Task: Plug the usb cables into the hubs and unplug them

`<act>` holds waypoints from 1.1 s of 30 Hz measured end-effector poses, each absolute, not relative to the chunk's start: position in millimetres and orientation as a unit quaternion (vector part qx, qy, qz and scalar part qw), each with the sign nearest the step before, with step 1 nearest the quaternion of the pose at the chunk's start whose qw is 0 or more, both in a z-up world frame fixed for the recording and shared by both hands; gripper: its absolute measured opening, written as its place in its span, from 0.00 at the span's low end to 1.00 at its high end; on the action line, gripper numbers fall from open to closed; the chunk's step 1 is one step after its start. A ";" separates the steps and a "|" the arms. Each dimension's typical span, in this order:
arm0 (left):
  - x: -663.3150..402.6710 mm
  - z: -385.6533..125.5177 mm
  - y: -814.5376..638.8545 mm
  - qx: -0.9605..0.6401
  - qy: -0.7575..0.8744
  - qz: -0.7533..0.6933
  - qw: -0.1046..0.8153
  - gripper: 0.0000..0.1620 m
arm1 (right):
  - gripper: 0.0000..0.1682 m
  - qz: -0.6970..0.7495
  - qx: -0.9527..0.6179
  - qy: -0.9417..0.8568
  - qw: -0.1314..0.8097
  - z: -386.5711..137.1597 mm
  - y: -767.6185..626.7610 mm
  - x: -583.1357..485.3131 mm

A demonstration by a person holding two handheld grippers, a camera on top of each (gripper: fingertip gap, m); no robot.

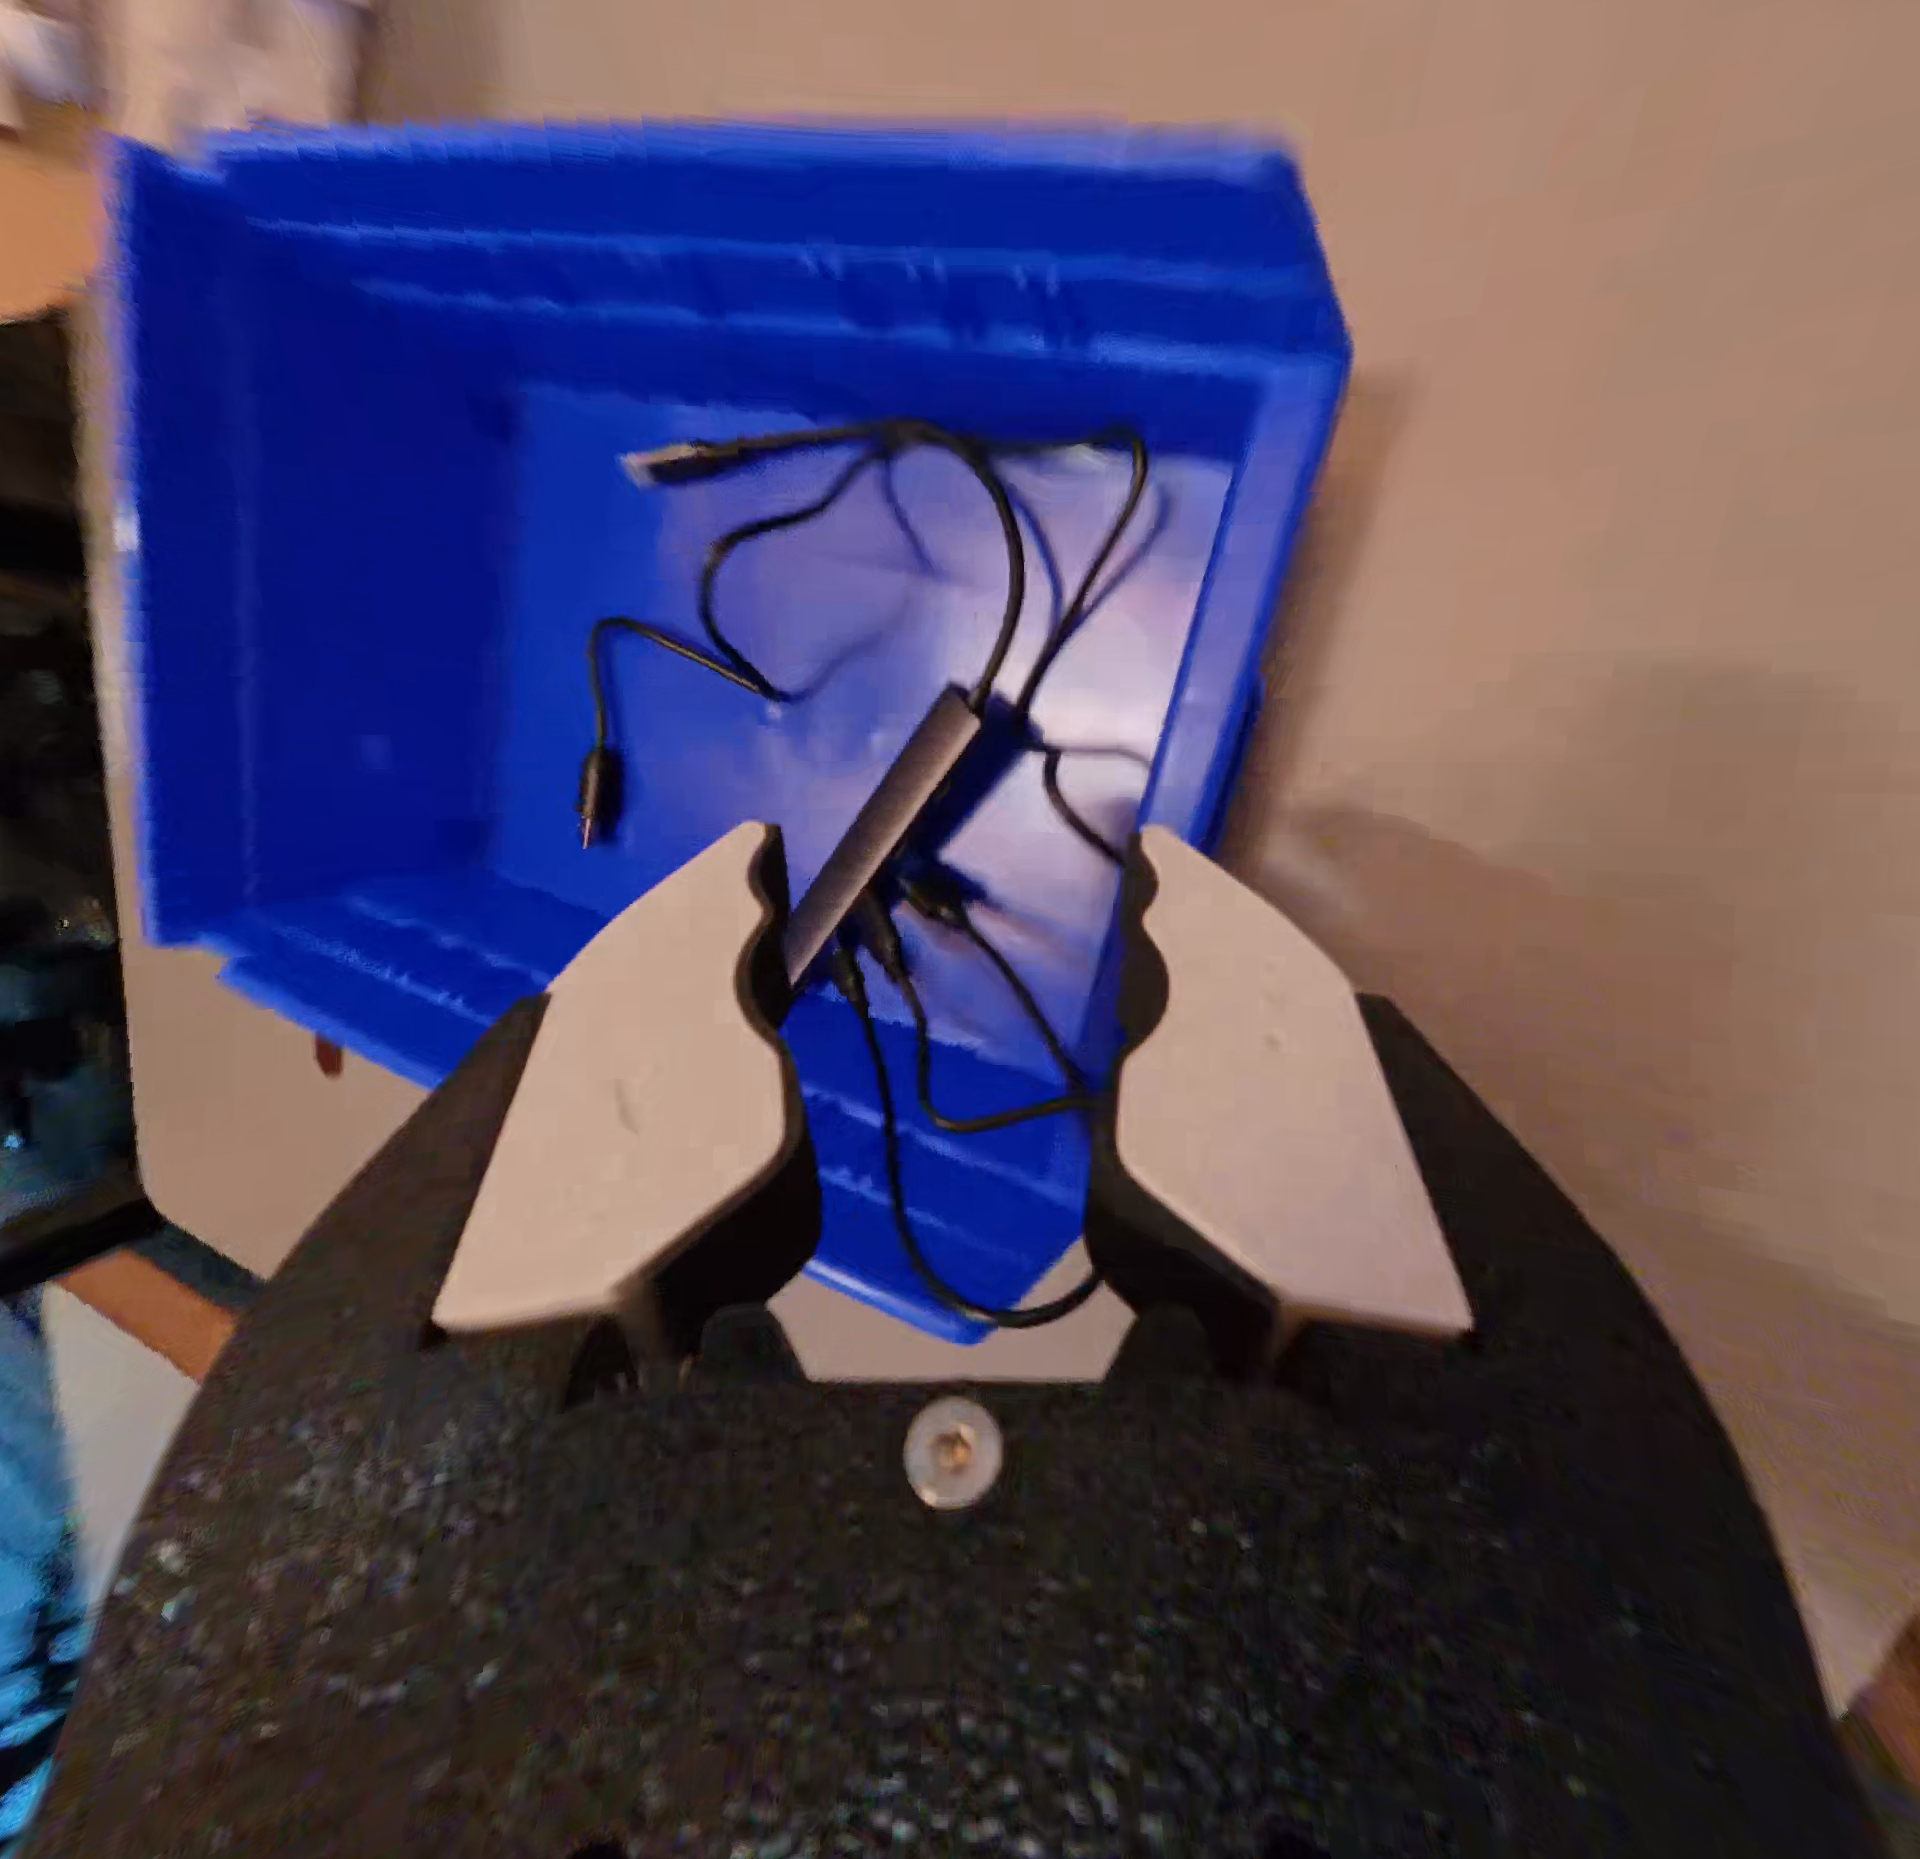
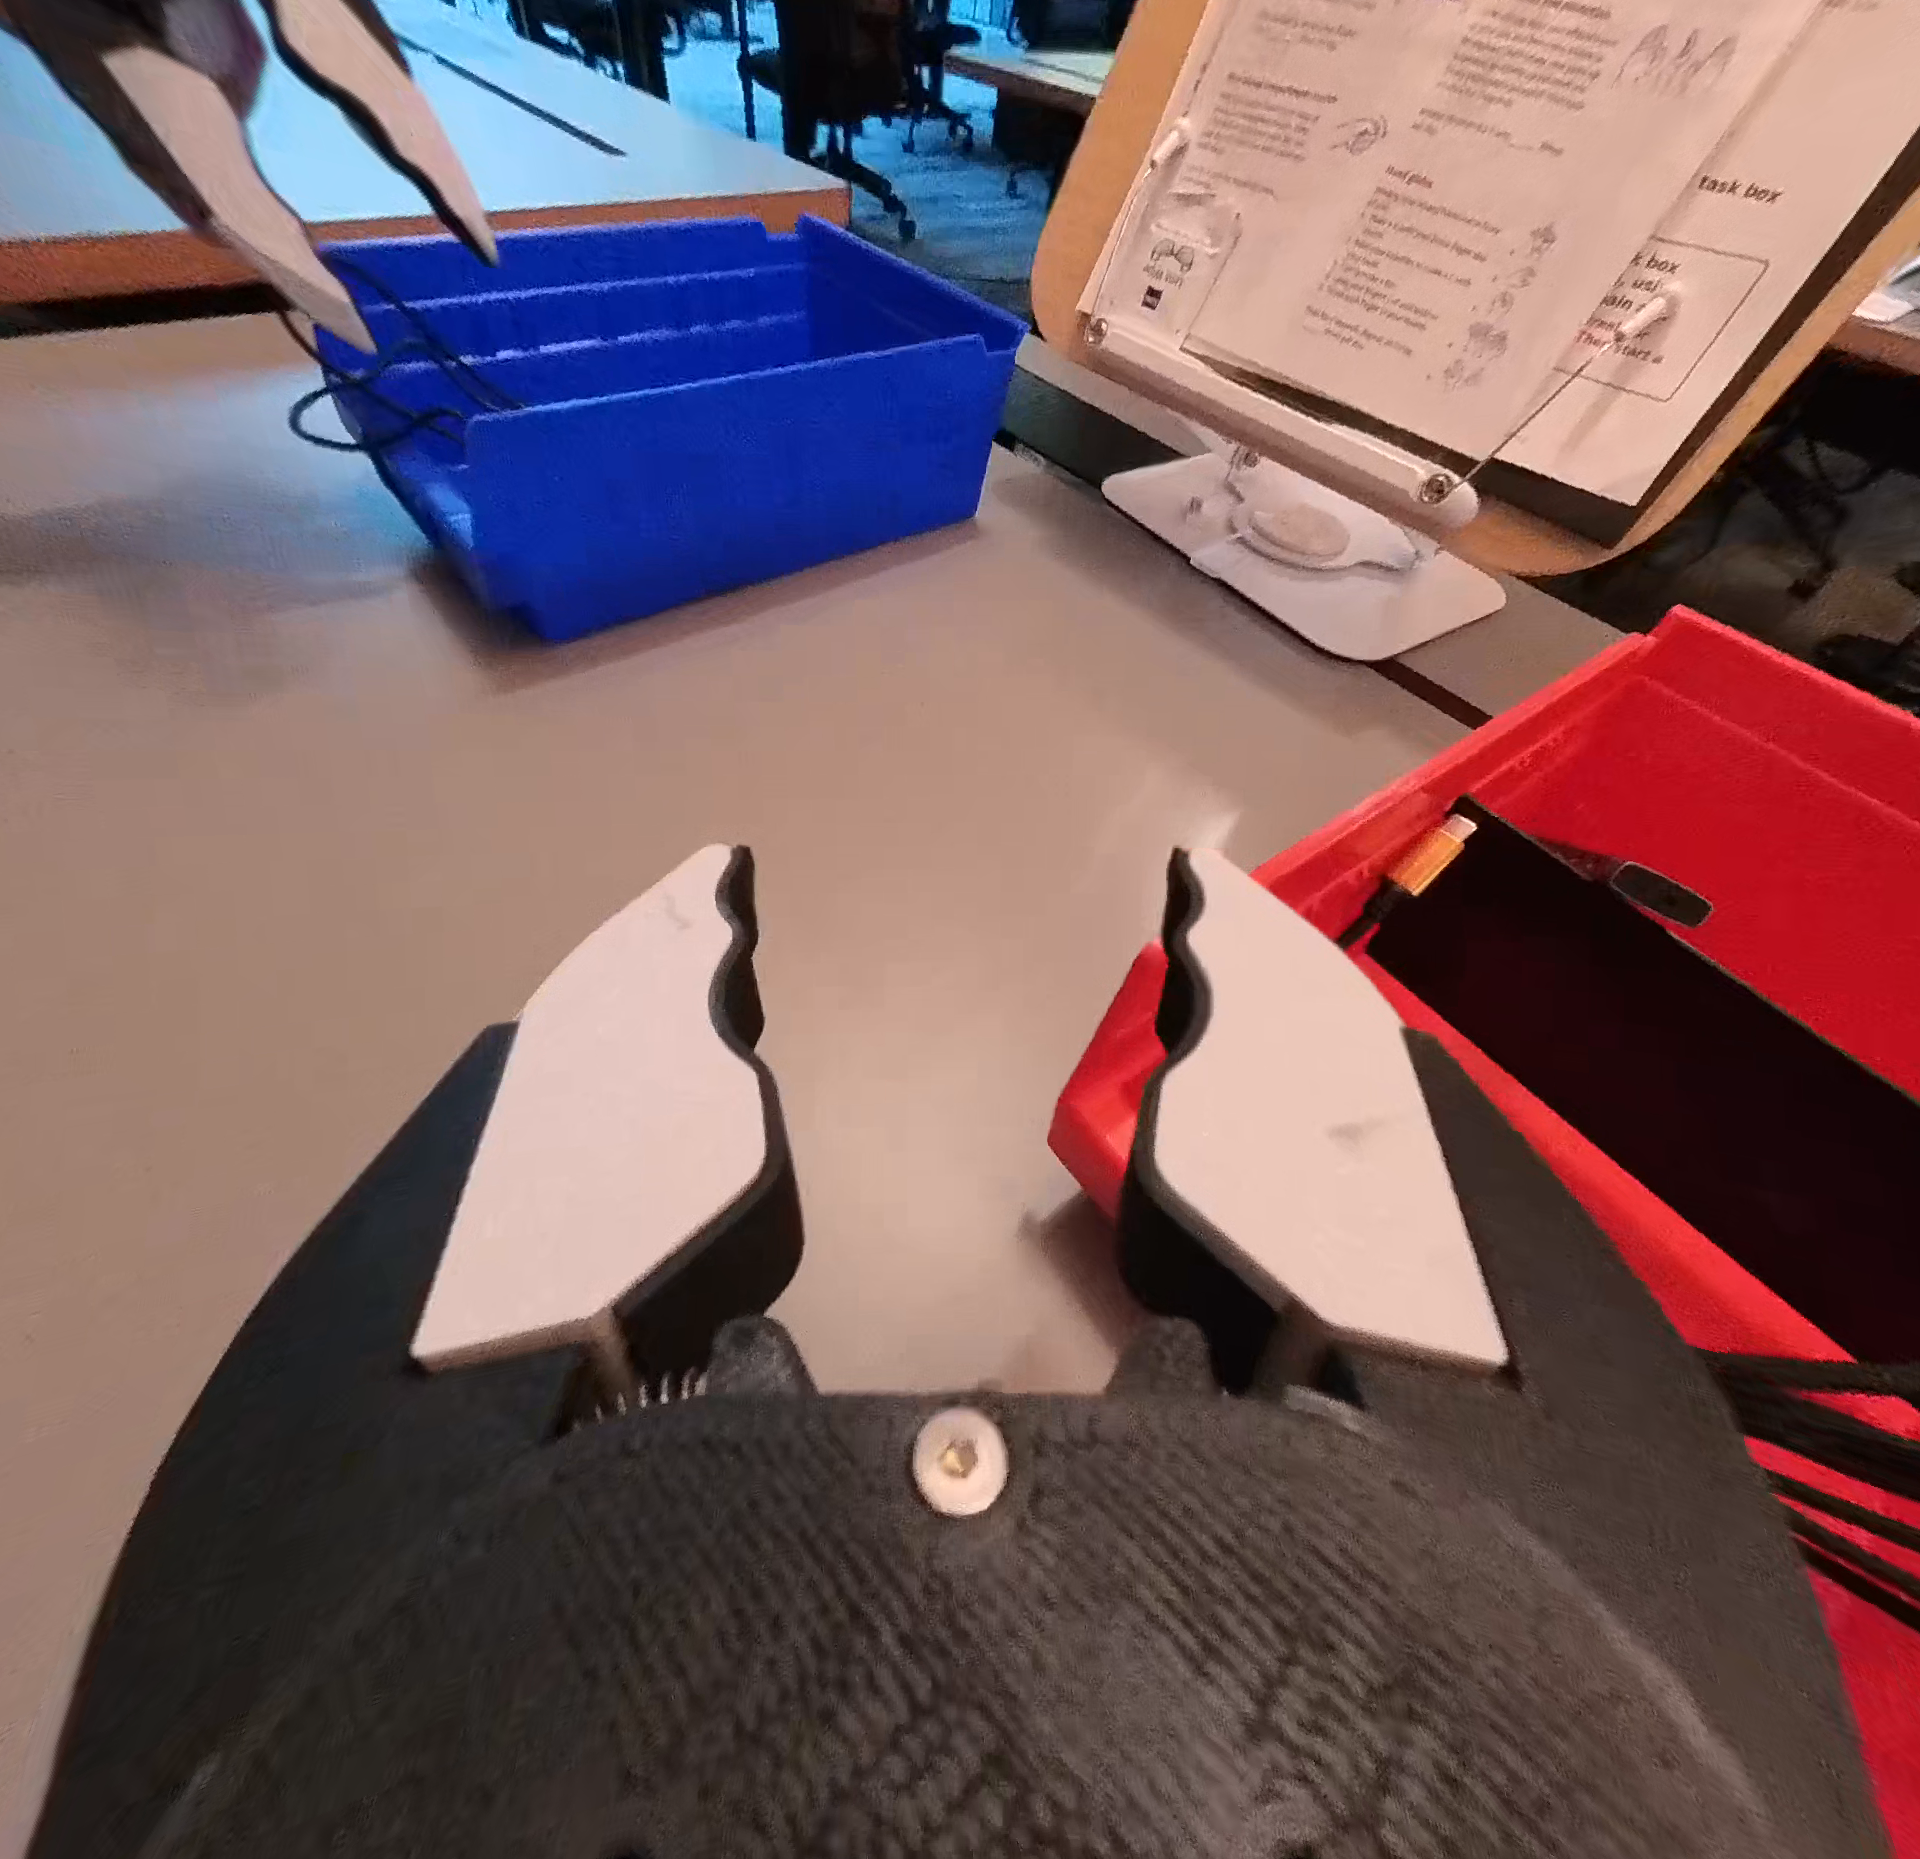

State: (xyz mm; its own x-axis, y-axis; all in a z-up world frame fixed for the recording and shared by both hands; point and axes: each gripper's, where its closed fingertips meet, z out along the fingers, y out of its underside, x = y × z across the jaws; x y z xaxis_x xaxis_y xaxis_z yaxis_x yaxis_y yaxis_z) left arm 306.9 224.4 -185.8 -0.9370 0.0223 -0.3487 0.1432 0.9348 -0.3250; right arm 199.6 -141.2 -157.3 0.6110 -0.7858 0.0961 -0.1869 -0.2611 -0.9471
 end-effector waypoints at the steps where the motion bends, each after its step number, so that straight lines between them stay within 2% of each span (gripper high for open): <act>1: 315.8 -192.8 227.3 0.073 0.974 -0.134 0.166 0.35 | 0.45 -0.284 -0.738 0.331 0.515 -160.3 -139.5 200.4; 4: 347.8 -211.9 229.6 0.127 0.976 -0.051 0.169 0.31 | 0.46 -0.281 -0.747 0.341 0.496 -170.7 -144.3 198.8; 5: 350.3 -220.2 227.9 0.135 0.979 -0.038 0.147 0.28 | 0.46 -0.287 -0.747 0.341 0.494 -170.6 -147.2 198.2; 10: 342.7 -259.4 222.8 0.155 0.987 0.015 0.048 0.25 | 0.46 -0.281 -0.739 0.340 0.509 -164.3 -158.6 186.4; 12: 346.3 -270.2 224.5 0.158 0.985 0.037 0.049 0.24 | 0.45 -0.284 -0.727 0.344 0.522 -158.9 -163.1 184.9; 13: 348.2 -274.5 225.3 0.157 0.985 0.044 0.050 0.17 | 0.44 -0.282 -0.721 0.347 0.529 -156.3 -164.3 184.7; 14: 349.3 -276.8 224.8 0.149 0.987 0.043 0.050 0.16 | 0.44 -0.280 -0.715 0.351 0.536 -154.3 -164.4 184.6; 17: 356.7 -254.6 215.1 0.108 0.991 -0.006 0.081 0.14 | 0.43 -0.277 -0.704 0.359 0.546 -151.0 -165.2 184.9; 20: 369.3 -185.5 192.3 0.022 0.981 -0.131 0.139 0.13 | 0.42 -0.275 -0.699 0.350 0.560 -146.2 -159.1 184.2; 25: 372.3 -0.2 157.0 -0.084 0.885 -0.384 0.249 0.12 | 0.42 -0.259 -0.698 0.329 0.581 -143.1 -141.1 184.2; 29: 335.0 139.6 124.4 -0.125 0.759 -0.605 0.205 0.12 | 0.42 -0.252 -0.705 0.315 0.584 -143.9 -129.7 183.1; 33: 301.3 227.3 96.6 -0.144 0.638 -0.748 0.112 0.11 | 0.42 -0.259 -0.706 0.299 0.587 -137.0 -125.0 179.9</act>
State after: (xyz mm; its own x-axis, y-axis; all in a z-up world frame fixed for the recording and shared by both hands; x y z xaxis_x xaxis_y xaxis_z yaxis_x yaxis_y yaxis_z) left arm 301.3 96.6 227.3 -0.9336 -0.3508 0.0732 -0.0169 -0.1609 -0.9868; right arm 179.9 -125.0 -137.0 0.6872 -0.7263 0.0157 -0.1170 -0.1320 -0.9843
